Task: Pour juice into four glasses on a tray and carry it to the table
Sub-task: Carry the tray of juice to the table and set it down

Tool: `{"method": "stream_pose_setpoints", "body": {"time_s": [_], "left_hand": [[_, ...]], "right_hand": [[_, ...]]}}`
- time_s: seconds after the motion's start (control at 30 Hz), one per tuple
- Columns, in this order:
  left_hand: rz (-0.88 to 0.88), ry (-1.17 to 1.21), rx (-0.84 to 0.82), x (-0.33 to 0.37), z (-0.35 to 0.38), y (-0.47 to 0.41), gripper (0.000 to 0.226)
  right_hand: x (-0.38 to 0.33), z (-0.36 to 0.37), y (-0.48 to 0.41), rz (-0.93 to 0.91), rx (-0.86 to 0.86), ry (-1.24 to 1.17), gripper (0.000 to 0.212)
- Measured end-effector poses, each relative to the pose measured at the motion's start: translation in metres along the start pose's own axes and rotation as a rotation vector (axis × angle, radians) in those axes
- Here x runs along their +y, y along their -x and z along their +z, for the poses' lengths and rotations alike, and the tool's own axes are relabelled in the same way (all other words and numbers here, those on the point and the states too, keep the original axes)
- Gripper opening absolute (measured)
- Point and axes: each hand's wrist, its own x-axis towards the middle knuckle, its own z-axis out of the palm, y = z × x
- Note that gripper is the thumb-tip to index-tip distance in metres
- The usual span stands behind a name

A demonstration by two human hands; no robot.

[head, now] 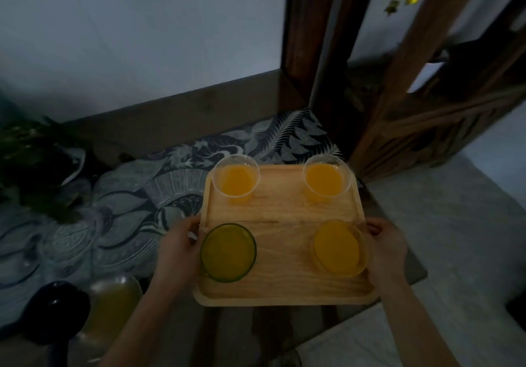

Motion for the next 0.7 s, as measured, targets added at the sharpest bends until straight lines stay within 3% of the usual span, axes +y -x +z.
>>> {"method": "stream_pose_setpoints", "body": {"time_s": [0.2, 0.33, 0.7], "left_hand": [[0.233, -0.086, -0.132, 0.035, 0.020, -0.017, 0.022], [0.318, -0.087, -0.227, 0.061, 0.042, -0.019, 0.027], [0.562, -0.085, -0.545, 0.143, 0.125, 0.030, 0.017]], "right_hand": [[0.010, -0.055, 0.025, 0.080, 0.183, -0.027, 0.007], [0.028, -0.093, 0.048, 0.148, 0.322, -0.034, 0.022], [0.087, -0.204, 0.141, 0.329, 0.638, -0.142, 0.022]]}}
